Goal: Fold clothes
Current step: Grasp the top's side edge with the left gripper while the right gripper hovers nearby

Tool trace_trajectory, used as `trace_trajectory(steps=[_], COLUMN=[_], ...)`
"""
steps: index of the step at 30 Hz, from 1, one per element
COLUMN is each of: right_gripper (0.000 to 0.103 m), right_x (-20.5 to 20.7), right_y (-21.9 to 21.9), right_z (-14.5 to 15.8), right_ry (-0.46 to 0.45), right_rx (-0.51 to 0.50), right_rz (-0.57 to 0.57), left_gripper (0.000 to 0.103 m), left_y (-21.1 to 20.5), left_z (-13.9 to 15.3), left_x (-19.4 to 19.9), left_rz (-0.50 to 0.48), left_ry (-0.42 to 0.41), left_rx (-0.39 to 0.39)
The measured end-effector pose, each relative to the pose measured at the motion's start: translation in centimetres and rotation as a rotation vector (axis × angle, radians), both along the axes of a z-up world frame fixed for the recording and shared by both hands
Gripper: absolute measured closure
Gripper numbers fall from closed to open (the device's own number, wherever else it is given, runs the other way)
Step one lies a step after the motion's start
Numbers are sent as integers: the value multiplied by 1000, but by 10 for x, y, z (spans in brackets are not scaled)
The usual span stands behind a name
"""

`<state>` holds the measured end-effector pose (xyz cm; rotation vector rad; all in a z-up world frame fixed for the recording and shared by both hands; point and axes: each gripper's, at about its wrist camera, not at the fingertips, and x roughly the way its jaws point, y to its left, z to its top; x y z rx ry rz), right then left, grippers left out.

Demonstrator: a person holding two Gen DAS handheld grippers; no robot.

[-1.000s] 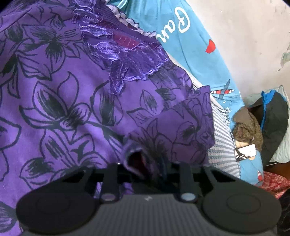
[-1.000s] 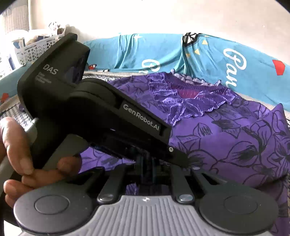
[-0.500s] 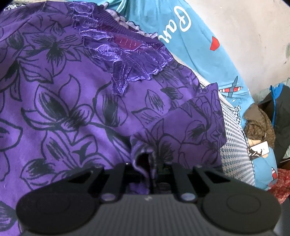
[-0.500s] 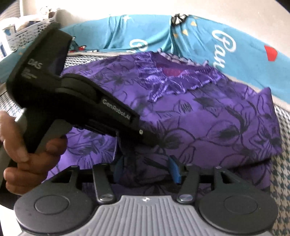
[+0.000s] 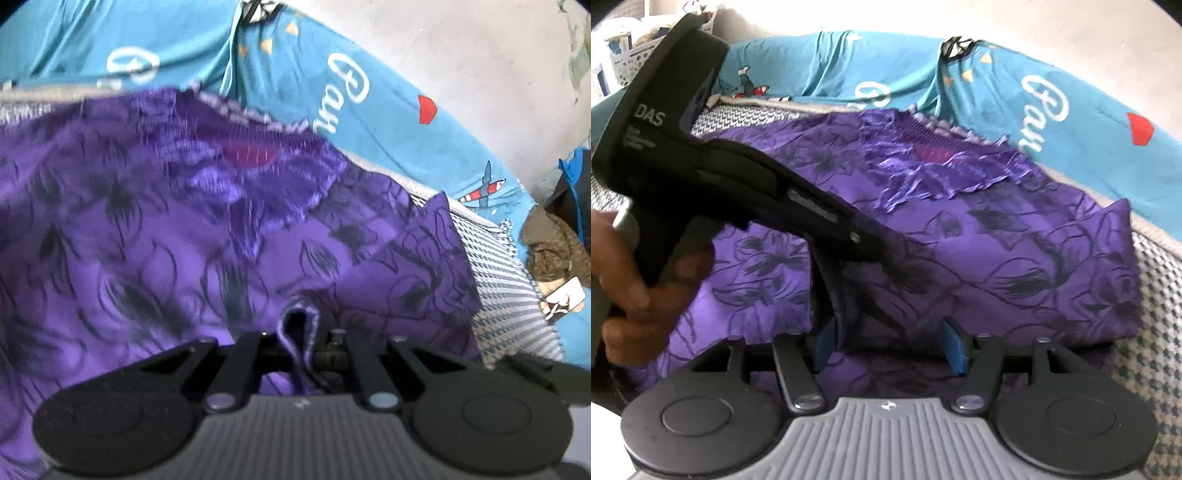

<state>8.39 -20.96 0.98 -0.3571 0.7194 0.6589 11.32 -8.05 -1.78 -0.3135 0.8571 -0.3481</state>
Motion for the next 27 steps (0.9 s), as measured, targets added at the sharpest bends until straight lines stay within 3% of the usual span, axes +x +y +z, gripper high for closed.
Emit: trace_trajectory(steps=[5, 10, 14, 19, 24, 27], right_gripper=[38, 35, 35, 35, 35, 35], right_x=[9, 16, 22, 28, 36, 47], right_y=[-26, -47, -42, -33, -28, -35], right_z=[15, 28, 15, 0, -13, -12], right_ry=[0, -3, -5, -9, -24, -41], right_rx=[89, 167, 65, 10, -33, -6], right_rz=[-17, -48, -113, -129, -161, -220], left_gripper=[97, 97, 97, 97, 93, 87], left_y=[1, 19, 40, 71, 93, 105], left_z=[8, 18, 39, 57, 30, 19], left_x=[3, 15, 32, 56, 84, 92], left_rz=[34, 102, 156, 226, 331, 406], left_ry=[-51, -83, -141, -203, -46, 38], left_rx=[69, 77, 104, 160, 178, 169])
